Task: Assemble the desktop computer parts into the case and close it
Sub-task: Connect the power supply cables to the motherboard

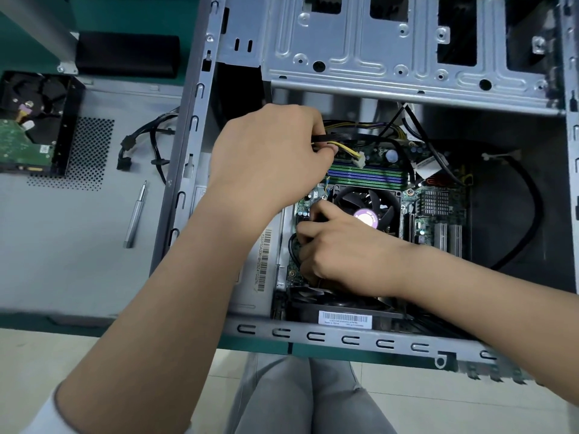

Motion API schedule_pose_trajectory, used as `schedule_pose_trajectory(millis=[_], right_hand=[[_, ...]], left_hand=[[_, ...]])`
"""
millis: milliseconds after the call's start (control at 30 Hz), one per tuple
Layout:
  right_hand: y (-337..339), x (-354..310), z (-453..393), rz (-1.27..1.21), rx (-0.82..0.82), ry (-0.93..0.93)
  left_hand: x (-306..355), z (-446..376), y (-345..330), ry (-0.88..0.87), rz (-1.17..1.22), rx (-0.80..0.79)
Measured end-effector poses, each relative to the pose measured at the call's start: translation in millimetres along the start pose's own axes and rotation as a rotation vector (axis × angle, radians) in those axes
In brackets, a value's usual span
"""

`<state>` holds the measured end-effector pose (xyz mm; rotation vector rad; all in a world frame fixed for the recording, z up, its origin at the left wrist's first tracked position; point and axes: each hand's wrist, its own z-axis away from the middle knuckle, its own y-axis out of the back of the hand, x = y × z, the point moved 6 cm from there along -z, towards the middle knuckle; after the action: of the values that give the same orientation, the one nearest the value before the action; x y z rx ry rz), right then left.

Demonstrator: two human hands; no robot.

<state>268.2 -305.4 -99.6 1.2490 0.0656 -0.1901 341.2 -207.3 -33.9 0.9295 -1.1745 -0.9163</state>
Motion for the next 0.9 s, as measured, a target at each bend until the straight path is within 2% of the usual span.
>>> schedule_pose_trajectory(millis=[500, 900], right_hand=[[5.6, 1.0, 0.5, -0.064, -0.103, 0.011], [8.4, 5.0, -0.2, 0.052, 0.033, -0.058]], left_hand=[[-0.4, -0.5, 1.1, -0.023, 0.006, 0.031], [-0.5, -0.5, -0.6, -0.022, 0.001, 0.032]])
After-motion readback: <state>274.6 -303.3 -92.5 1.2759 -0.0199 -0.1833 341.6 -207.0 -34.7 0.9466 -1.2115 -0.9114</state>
